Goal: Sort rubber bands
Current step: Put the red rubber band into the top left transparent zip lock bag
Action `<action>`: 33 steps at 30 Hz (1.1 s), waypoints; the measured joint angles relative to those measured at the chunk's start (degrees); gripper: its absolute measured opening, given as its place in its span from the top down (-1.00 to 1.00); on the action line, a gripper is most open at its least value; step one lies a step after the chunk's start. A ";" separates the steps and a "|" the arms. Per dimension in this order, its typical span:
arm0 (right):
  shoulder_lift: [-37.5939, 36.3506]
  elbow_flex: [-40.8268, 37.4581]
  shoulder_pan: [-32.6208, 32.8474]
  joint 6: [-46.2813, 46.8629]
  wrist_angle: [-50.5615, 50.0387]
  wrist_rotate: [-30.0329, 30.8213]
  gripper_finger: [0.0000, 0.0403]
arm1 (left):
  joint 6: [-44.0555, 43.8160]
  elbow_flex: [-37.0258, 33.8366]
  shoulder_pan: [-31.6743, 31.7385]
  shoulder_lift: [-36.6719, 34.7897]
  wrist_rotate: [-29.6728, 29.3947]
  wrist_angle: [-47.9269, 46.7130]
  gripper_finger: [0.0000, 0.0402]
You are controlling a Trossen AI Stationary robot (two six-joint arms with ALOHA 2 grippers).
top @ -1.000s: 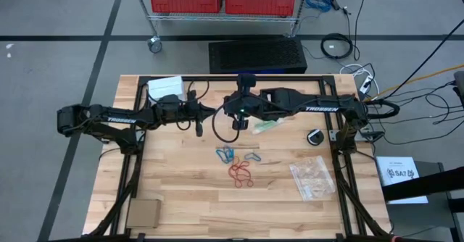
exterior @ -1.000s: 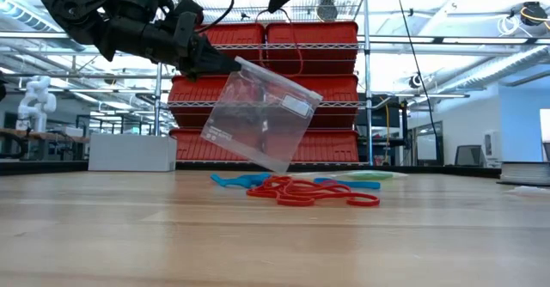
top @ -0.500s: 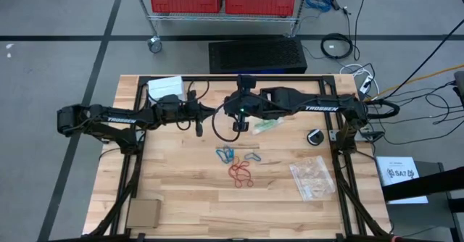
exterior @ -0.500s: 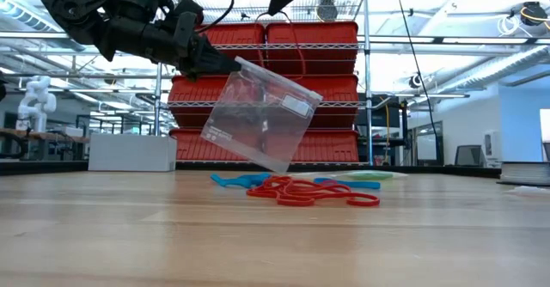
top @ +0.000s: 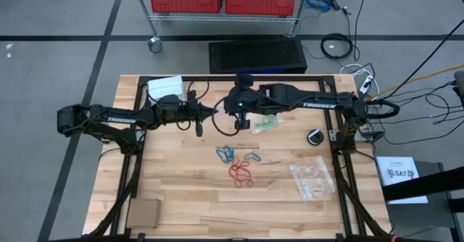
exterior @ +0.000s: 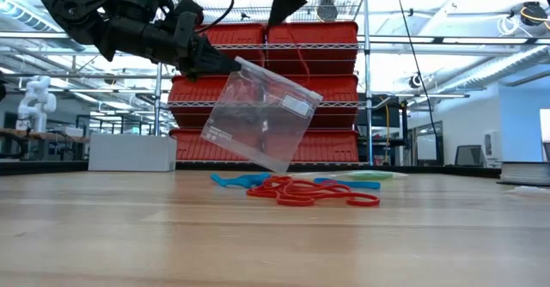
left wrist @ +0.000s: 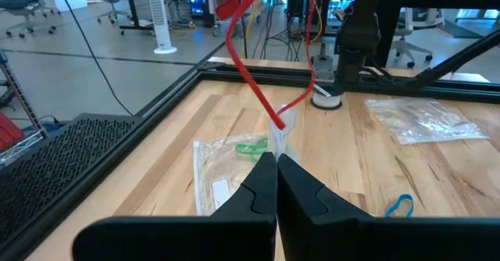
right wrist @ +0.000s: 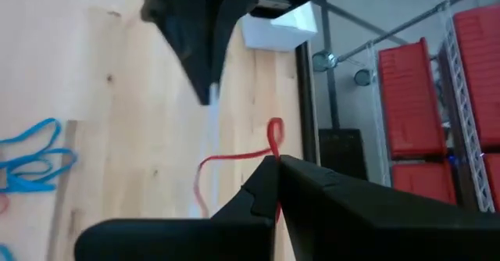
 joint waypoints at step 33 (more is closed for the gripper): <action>3.89 -0.01 -2.45 -16.47 17.33 -1.20 1.00 | 0.84 -0.02 0.02 0.00 0.49 -0.39 1.00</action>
